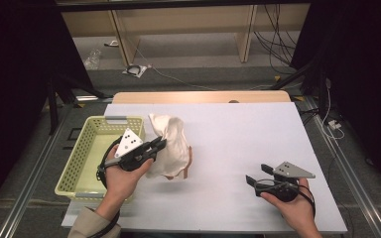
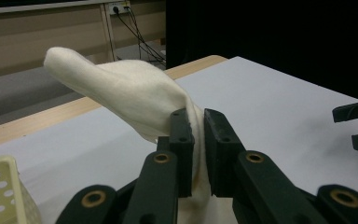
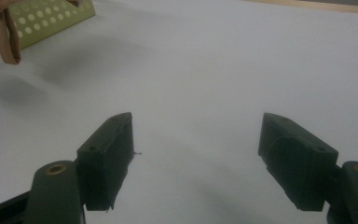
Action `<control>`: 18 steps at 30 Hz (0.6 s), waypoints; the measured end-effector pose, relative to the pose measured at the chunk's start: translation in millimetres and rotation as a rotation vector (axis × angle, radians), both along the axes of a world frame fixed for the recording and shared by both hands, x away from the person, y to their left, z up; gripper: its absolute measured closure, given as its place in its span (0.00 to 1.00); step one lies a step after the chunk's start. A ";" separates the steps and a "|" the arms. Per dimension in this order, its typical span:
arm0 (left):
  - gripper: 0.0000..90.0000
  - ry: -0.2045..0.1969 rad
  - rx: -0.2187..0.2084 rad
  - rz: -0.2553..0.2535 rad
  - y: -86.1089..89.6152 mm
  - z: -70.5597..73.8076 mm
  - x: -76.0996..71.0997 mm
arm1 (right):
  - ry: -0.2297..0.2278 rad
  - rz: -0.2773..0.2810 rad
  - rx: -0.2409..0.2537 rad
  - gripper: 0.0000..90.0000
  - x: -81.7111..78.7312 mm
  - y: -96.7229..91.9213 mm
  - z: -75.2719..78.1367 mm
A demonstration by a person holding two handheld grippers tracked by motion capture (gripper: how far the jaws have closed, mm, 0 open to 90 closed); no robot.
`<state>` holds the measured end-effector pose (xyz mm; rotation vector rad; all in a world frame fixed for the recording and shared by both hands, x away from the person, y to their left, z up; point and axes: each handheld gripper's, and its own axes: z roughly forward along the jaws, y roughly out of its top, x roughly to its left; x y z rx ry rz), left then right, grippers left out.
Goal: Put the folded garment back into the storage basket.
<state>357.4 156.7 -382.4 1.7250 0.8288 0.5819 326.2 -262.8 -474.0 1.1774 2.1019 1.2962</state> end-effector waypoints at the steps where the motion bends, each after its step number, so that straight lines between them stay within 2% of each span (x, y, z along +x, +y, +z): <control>1: 0.91 0.000 -0.001 0.000 0.2 0.2 0.0 | 0.000 0.001 0.000 0.30 0.0 0.0 0.0; 18: 0.91 -0.004 -0.006 0.011 4.9 2.6 0.5 | -0.005 -0.001 0.003 0.30 0.5 0.0 -0.3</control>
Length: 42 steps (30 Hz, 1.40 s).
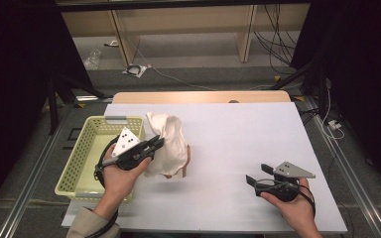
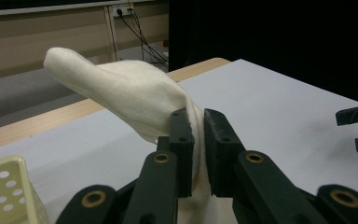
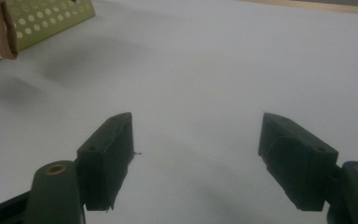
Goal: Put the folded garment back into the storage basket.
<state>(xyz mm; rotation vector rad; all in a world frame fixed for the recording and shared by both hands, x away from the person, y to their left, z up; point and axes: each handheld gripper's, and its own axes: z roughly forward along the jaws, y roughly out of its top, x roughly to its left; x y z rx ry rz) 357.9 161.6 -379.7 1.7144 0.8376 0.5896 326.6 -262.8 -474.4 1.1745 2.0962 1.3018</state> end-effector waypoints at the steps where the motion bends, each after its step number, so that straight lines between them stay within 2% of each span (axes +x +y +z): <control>1: 0.91 0.000 0.000 0.000 0.3 0.1 0.1 | 0.001 0.000 0.001 0.30 0.0 0.0 -0.1; 42: 0.91 -0.007 -0.014 0.029 10.3 5.4 0.9 | 0.001 -0.001 0.001 0.30 -0.4 0.1 0.1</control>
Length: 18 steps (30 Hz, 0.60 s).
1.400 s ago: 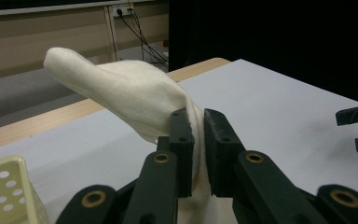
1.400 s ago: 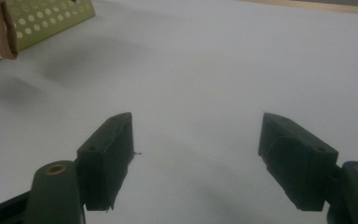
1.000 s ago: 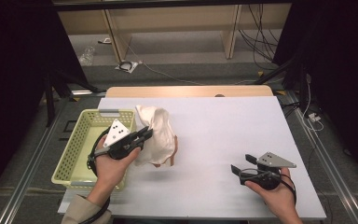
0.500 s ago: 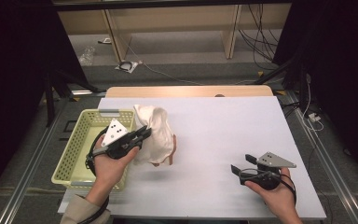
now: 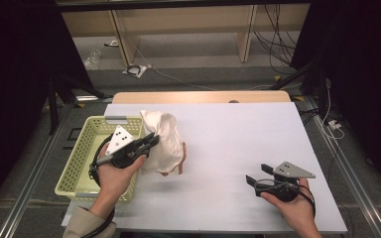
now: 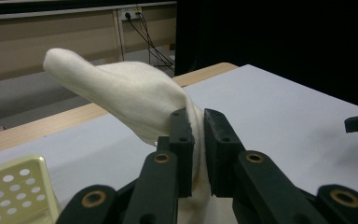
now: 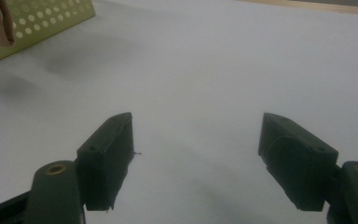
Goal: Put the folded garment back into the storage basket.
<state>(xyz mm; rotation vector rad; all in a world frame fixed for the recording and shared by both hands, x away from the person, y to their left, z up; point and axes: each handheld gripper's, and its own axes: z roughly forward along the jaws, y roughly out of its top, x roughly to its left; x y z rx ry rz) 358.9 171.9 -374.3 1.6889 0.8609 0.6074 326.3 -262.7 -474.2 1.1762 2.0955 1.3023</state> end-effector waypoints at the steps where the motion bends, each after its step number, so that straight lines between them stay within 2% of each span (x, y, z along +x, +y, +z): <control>1: 0.91 0.000 0.000 0.000 0.3 0.1 0.1 | 0.000 0.000 -0.001 0.30 0.1 0.0 0.0; 18: 0.91 -0.002 -0.006 0.009 3.5 1.6 0.1 | -0.002 0.000 0.002 0.30 0.1 0.1 -0.2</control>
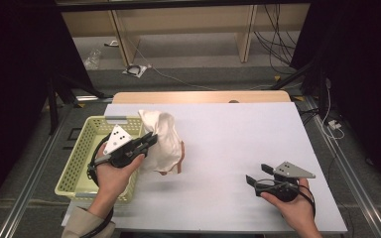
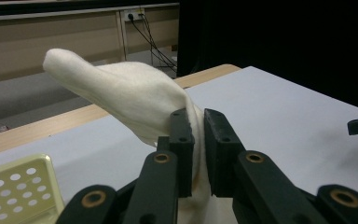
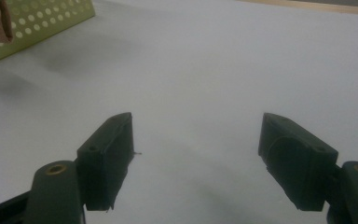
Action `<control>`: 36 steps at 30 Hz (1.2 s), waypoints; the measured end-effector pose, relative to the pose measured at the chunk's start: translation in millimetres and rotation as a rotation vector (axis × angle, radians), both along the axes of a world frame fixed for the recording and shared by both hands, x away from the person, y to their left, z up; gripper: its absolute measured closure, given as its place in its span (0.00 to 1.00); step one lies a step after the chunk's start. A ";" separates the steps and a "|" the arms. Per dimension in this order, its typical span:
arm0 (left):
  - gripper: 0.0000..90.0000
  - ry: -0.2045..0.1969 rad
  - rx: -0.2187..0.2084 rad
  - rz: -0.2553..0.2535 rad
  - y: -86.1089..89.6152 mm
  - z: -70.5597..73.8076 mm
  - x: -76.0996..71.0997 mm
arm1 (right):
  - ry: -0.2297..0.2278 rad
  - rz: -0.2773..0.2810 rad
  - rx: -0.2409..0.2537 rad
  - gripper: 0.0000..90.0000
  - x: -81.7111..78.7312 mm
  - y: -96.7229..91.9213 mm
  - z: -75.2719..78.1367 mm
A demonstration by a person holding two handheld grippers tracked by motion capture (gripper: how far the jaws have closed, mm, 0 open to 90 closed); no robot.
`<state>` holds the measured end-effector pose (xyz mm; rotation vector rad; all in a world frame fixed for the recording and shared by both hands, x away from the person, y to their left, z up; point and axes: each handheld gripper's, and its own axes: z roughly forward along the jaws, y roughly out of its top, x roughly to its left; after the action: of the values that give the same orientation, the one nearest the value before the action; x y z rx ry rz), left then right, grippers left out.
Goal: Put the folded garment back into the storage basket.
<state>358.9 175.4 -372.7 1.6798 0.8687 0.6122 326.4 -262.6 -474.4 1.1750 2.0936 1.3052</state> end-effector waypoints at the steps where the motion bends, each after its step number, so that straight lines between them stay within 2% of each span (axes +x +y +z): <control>1: 0.91 0.000 -0.001 0.001 0.3 0.1 0.1 | 0.001 0.000 0.000 0.30 -0.1 0.0 0.1; 36: 0.91 -0.007 -0.012 0.020 8.0 4.2 0.1 | 0.004 -0.001 -0.006 0.30 0.0 -0.3 0.4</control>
<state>359.1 183.5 -368.5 1.6593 0.8840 0.6248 326.4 -262.9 -474.1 1.1765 2.0987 1.2959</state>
